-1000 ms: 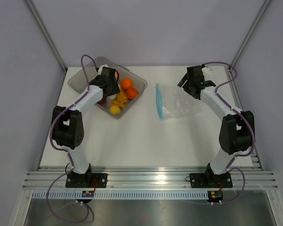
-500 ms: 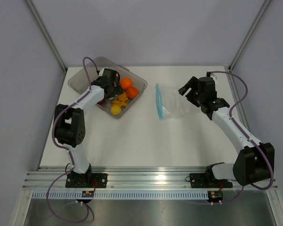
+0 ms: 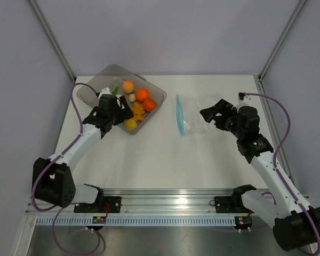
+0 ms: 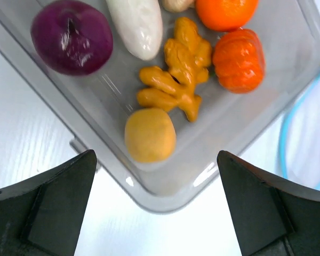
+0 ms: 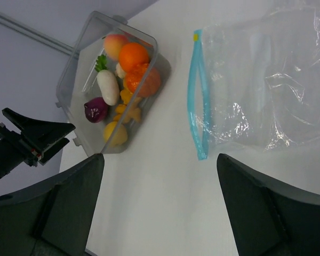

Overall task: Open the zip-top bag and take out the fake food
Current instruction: Reset both arms

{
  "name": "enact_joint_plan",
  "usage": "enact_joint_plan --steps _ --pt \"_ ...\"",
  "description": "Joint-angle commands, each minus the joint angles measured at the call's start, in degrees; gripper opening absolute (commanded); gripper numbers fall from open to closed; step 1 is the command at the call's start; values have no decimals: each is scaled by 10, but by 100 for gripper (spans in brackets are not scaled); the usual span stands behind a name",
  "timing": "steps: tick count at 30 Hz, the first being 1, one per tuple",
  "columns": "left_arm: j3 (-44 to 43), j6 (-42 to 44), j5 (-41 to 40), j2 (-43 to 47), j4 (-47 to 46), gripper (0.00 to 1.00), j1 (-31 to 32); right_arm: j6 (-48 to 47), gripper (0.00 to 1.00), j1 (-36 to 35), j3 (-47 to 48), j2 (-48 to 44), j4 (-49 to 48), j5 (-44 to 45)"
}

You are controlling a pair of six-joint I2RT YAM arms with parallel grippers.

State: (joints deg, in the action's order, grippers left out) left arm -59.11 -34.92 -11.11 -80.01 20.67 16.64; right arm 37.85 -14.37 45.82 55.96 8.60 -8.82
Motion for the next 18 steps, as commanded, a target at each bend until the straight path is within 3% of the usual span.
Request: enact_joint_plan --steps 1,8,18 --pt "72 -31 51 96 -64 99 11 -29 95 -3 -11 -64 -11 -22" --pt "205 -36 76 338 -93 99 59 -44 95 -3 -69 -154 40 -30" --pt "326 -19 108 501 -127 99 67 -28 94 -3 -132 -243 52 -39"
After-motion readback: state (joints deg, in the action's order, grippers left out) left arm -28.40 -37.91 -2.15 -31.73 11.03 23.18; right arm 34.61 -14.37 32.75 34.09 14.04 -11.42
